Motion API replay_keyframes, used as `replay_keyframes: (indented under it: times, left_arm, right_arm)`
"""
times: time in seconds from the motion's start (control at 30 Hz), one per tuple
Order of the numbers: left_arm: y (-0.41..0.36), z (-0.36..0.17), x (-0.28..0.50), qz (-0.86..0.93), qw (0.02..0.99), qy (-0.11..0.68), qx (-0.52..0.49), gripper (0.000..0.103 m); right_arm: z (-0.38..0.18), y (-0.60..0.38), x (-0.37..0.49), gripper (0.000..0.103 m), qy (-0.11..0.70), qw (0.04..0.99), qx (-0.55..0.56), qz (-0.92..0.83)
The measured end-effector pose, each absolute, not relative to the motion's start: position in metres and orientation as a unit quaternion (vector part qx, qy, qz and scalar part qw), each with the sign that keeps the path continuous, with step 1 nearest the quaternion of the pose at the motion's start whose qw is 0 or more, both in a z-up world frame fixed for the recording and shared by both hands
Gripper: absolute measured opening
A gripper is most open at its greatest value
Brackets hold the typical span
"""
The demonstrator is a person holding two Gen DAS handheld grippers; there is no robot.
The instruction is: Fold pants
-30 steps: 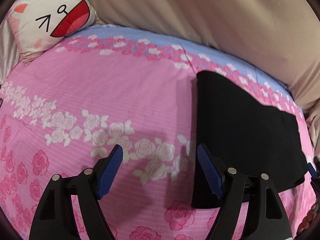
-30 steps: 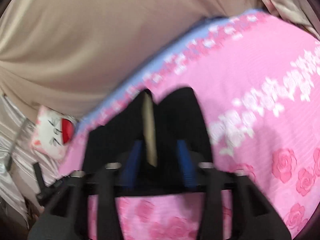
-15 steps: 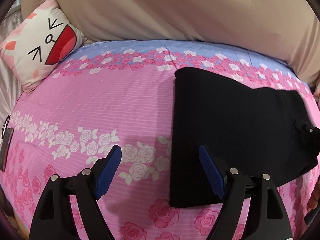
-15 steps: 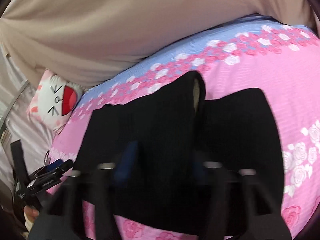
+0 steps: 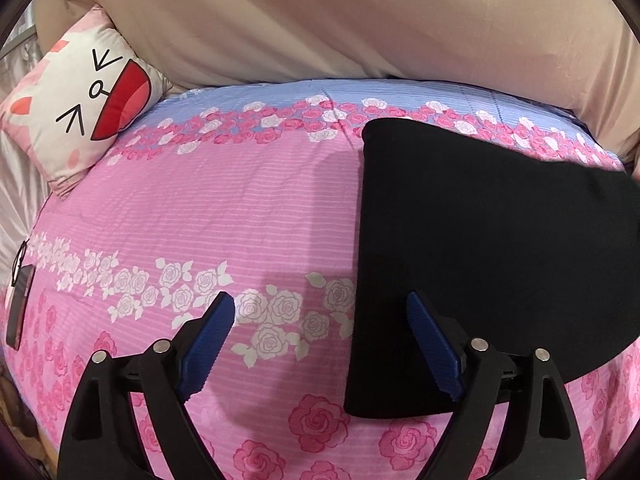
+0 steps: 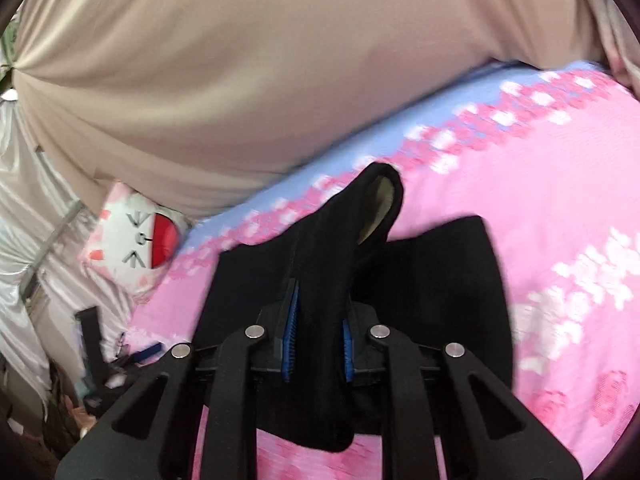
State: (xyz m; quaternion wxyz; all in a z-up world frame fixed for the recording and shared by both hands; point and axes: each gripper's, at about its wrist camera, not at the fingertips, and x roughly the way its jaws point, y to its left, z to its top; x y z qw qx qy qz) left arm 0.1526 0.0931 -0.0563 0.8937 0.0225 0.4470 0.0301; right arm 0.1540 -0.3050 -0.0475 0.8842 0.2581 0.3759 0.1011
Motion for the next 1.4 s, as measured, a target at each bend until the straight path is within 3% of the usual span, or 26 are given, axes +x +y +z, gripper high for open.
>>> replay_keyframes:
  times: [0.07, 0.17, 0.27, 0.47, 0.6, 0.7, 0.73, 0.8, 0.93, 1.0, 1.07, 1.17, 1.33, 1.4]
  left_arm:
    - [0.091, -0.061, 0.156, 0.029, 0.893, 0.449, 0.023, 0.086]
    - [0.087, -0.069, 0.160, 0.034, 0.892, 0.450, 0.026, 0.087]
    - [0.093, -0.073, 0.160, 0.041, 0.891, 0.452, 0.026, 0.093]
    - [0.118, -0.060, 0.153, 0.065, 0.901, 0.428, -0.029, 0.093]
    - [0.143, -0.060, 0.158, 0.089, 0.897, 0.429, -0.053, 0.093]
    - [0.167, -0.063, 0.156, 0.101, 0.893, 0.433, -0.067, 0.093]
    - [0.174, -0.064, 0.155, 0.102, 0.892, 0.436, -0.068, 0.093]
    - [0.191, -0.067, 0.150, 0.105, 0.890, 0.439, -0.072, 0.093]
    - [0.220, -0.079, 0.142, 0.111, 0.891, 0.431, -0.092, 0.093]
    - [0.228, -0.087, 0.143, 0.100, 0.887, 0.432, -0.127, 0.093]
    - [0.230, -0.090, 0.143, 0.088, 0.887, 0.430, -0.143, 0.093]
    - [0.230, -0.087, 0.139, 0.069, 0.897, 0.409, -0.153, 0.093]
    - [0.236, -0.089, 0.140, 0.059, 0.895, 0.405, -0.177, 0.093]
    - [0.237, -0.088, 0.139, 0.058, 0.896, 0.402, -0.181, 0.093]
  right_arm:
    - [-0.078, -0.311, 0.159, 0.018, 0.396, 0.862, 0.292, 0.120]
    - [-0.065, -0.319, 0.151, 0.023, 0.377, 0.866, 0.307, 0.116]
    - [-0.030, -0.329, 0.133, 0.023, 0.334, 0.895, 0.285, 0.070]
    - [0.041, -0.273, 0.156, 0.024, 0.301, 0.911, 0.227, 0.169]
    - [0.018, -0.187, 0.216, 0.025, 0.355, 0.886, 0.185, 0.235]
    - [-0.065, -0.139, 0.276, 0.027, 0.458, 0.845, 0.166, 0.222]
    - [-0.072, -0.138, 0.281, 0.014, 0.442, 0.852, 0.184, 0.213]
    - [-0.053, -0.125, 0.285, 0.018, 0.468, 0.842, 0.171, 0.204]
    - [-0.011, -0.090, 0.293, 0.022, 0.415, 0.867, 0.144, 0.236]
    - [-0.034, -0.075, 0.312, 0.025, 0.431, 0.862, 0.126, 0.236]
    - [-0.092, -0.053, 0.347, 0.027, 0.486, 0.837, 0.111, 0.225]
    - [-0.077, -0.057, 0.354, 0.031, 0.484, 0.831, 0.163, 0.221]
    - [-0.055, -0.092, 0.309, 0.031, 0.414, 0.856, 0.199, 0.236]
    - [-0.054, -0.134, 0.286, 0.035, 0.397, 0.876, 0.206, 0.183]
